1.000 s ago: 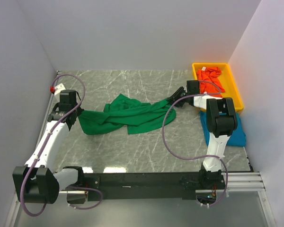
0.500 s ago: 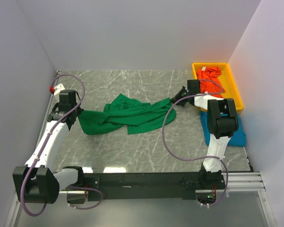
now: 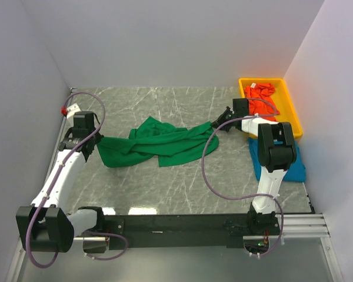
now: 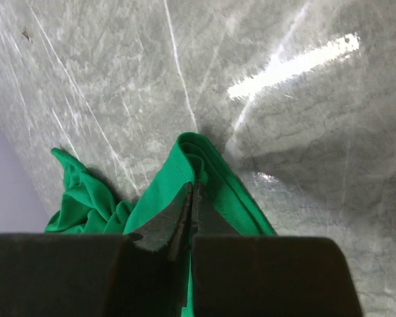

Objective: Fold and stack the t-shirts
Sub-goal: Flatten the tshirt out

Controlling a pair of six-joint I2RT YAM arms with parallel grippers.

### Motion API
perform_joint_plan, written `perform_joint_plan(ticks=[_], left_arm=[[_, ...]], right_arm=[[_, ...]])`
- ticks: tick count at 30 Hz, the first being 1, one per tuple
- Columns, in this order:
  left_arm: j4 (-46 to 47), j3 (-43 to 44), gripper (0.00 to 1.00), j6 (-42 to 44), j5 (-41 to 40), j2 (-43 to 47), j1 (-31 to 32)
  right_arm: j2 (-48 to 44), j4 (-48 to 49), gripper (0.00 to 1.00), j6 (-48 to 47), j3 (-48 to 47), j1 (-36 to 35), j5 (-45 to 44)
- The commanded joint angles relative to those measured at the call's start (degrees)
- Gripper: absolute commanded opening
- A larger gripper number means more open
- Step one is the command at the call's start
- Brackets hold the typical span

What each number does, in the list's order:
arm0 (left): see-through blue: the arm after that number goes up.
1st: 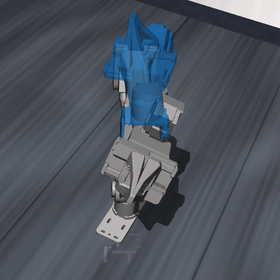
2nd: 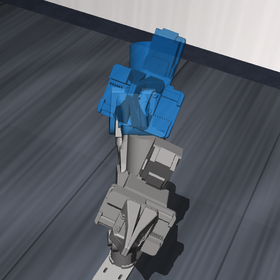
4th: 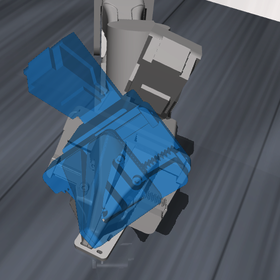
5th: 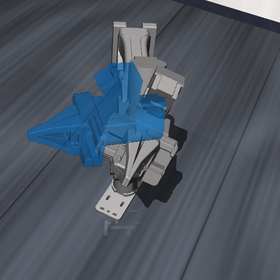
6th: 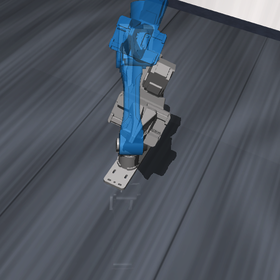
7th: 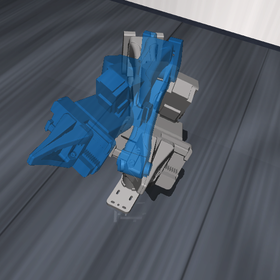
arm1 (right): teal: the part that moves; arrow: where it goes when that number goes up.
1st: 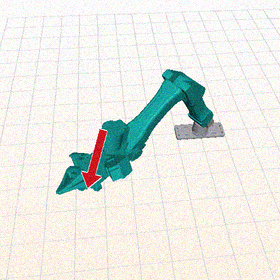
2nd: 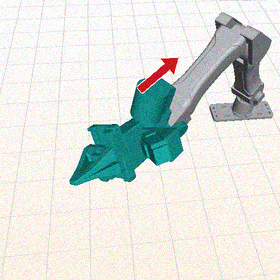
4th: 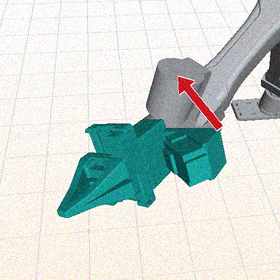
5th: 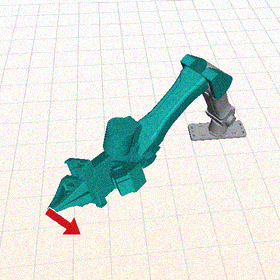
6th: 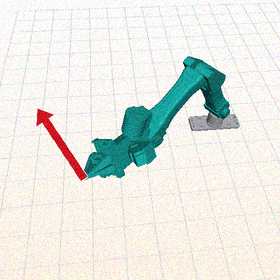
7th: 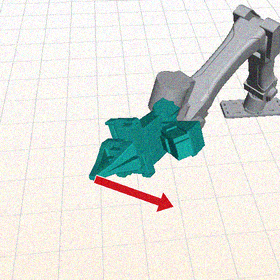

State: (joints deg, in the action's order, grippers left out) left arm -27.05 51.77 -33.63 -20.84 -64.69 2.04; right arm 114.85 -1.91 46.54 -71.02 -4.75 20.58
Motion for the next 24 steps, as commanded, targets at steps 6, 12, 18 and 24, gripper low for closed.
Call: perform_joint_plan(ticks=[6,12,18,24], left_arm=[[-1.77,20.97,0.01,-1.26,1.50,-10.44,-4.67],[-10.02,54.88,0.01,-2.24,3.00,-21.16,-7.05],[-11.81,75.32,0.01,0.22,3.61,-19.98,-7.05],[-0.55,62.33,0.01,5.14,1.16,0.65,-7.14]], right_arm=[[-5.86,-7.83,0.00,-4.09,-17.18,-0.34,-3.17],[-10.15,-17.32,0.00,-7.52,-35.02,-0.26,-5.98],[-19.03,-21.38,0.00,-13.23,-42.62,-0.08,-7.92],[-38.60,-20.15,0.00,-18.24,-33.85,0.10,-8.01]])
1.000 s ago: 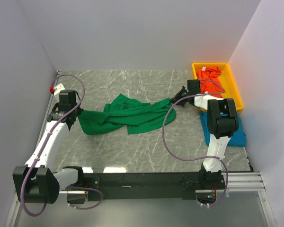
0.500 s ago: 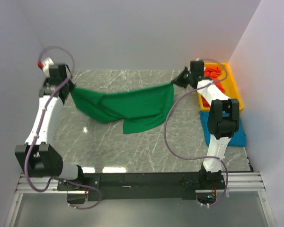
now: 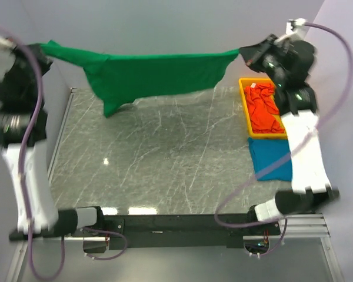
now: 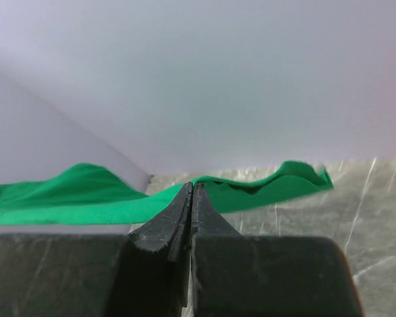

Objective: Fold and stack the t-shirts
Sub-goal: Flatten the tshirt out

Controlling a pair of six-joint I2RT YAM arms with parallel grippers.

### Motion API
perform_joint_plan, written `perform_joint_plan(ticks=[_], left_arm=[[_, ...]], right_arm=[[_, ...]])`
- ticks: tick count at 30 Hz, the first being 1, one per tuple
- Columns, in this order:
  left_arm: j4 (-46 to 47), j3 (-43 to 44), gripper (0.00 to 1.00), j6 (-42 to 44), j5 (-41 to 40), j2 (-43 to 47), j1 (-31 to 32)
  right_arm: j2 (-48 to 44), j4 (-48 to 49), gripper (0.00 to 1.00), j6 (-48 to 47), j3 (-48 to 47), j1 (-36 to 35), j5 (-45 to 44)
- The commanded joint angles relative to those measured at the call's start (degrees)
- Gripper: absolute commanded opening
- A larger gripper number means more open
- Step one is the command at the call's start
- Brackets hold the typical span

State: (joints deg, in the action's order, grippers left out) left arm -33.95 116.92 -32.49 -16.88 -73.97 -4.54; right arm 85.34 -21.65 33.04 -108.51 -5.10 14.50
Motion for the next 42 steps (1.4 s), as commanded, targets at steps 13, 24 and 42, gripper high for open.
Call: perform_joint_plan(ticks=[13,24,42], left_arm=[[1.17,-0.29,0.01,12.80,-0.52,24.23,-0.48],[10.30,-26.72,0.01,15.27,11.69,18.08,-0.47],[33.17,-37.05,0.01,10.87,20.14,-28.31,1.11]], right_arm=[[-36.21,-6.30,0.00,-13.61,15.78,0.45,-1.76],[-30.59,-5.54,0.00,-19.15,27.10,0.53,-3.77],[17.12,20.16,0.00,-26.09,36.02,2.38,-6.68]])
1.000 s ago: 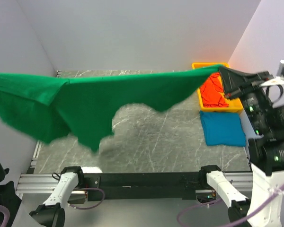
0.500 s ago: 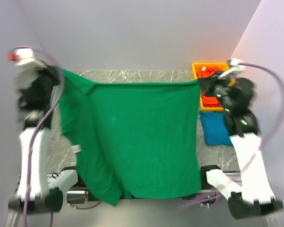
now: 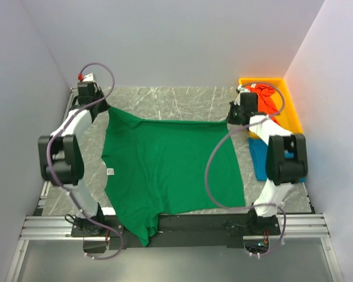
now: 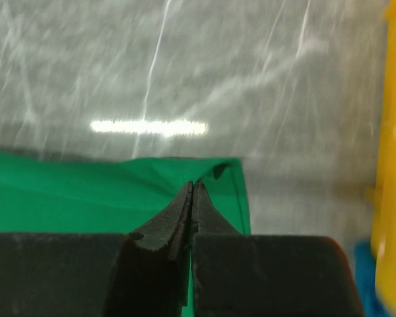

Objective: Fold and stack the t-shirts
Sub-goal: Flatten the tshirt out

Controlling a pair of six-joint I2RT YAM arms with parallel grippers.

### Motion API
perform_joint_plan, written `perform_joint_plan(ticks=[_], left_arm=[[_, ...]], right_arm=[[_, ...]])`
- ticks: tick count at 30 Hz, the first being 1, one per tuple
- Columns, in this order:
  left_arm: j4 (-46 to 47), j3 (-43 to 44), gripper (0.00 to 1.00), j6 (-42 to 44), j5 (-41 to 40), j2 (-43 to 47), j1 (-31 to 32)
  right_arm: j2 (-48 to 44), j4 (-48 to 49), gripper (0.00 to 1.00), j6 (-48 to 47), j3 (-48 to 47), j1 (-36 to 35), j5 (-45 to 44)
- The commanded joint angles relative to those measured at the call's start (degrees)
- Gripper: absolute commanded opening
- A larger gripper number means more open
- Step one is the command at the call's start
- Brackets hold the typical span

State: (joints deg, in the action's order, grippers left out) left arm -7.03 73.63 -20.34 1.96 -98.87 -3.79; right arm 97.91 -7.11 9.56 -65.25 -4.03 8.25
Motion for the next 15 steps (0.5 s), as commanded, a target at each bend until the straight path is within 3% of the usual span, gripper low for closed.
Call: perform_joint_plan(ticks=[1,5,10,15], left_arm=[[5.80,9.66,0.01,-1.63,1.38,-5.26,0.45],[2.90,16.89,0.01,-2.51,2.09,-13.43,0.89],[0.00,23.57,0.01,-1.99,1.48,-16.97,2.30],[-3.07,23.67,0.01,-3.92,-0.81,-16.97,2.65]], right_arm=[[6.49,4.84,0.00,-2.71,-11.00,1.48,-0.25],[16.06,0.35,0.00,-2.09,-20.34,2.10,0.36],[19.95,-2.29,0.00,-0.25,-27.37,2.80,0.97],[21.53,-5.09,0.00,0.36,-30.54,3.06,1.16]])
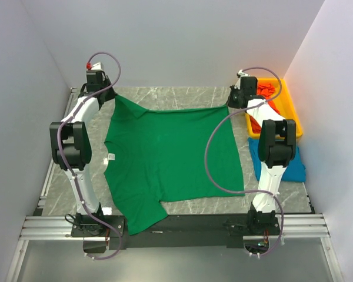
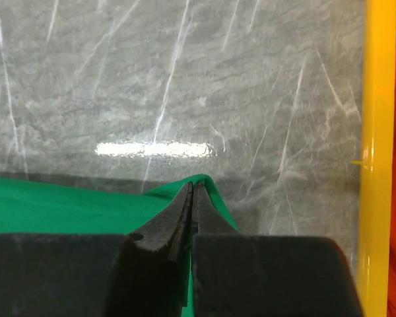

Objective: Fold and stack the t-shirts
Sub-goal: Flatten the tshirt out, then fold the tshirt

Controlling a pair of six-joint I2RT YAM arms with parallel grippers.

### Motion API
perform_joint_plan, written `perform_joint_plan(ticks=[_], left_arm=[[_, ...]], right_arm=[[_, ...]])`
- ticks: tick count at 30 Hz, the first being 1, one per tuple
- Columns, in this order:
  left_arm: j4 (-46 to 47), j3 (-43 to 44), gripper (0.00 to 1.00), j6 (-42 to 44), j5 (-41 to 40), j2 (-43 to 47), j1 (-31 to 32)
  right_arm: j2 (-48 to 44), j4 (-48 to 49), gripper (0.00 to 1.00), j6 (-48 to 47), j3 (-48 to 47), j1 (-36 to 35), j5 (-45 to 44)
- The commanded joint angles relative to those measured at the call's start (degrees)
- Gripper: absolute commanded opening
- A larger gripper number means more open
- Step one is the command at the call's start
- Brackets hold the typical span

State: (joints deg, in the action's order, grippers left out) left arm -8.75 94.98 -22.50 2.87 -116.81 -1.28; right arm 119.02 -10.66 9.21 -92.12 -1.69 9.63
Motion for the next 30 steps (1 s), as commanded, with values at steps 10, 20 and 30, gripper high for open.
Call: perform_joint_plan(ticks=[10,20,30], left_arm=[[-7.49,-9.19,0.01,-10.54,-2.70,13.79,0.22],[-12.77,-19.74,0.01,-16.52,-2.79,26.89,0.22],[-17.61,-32.30,0.01,-23.28,-2.08,39.54,0.14]], right_arm=[[-5.72,-2.70,0.00,3.44,2.99,1.16,1.98],[-12.84,-2.70,0.00,4.67,10.28,1.26,1.62],[-17.07,-4.37,0.00,5.29,16.35,1.43,0.57]])
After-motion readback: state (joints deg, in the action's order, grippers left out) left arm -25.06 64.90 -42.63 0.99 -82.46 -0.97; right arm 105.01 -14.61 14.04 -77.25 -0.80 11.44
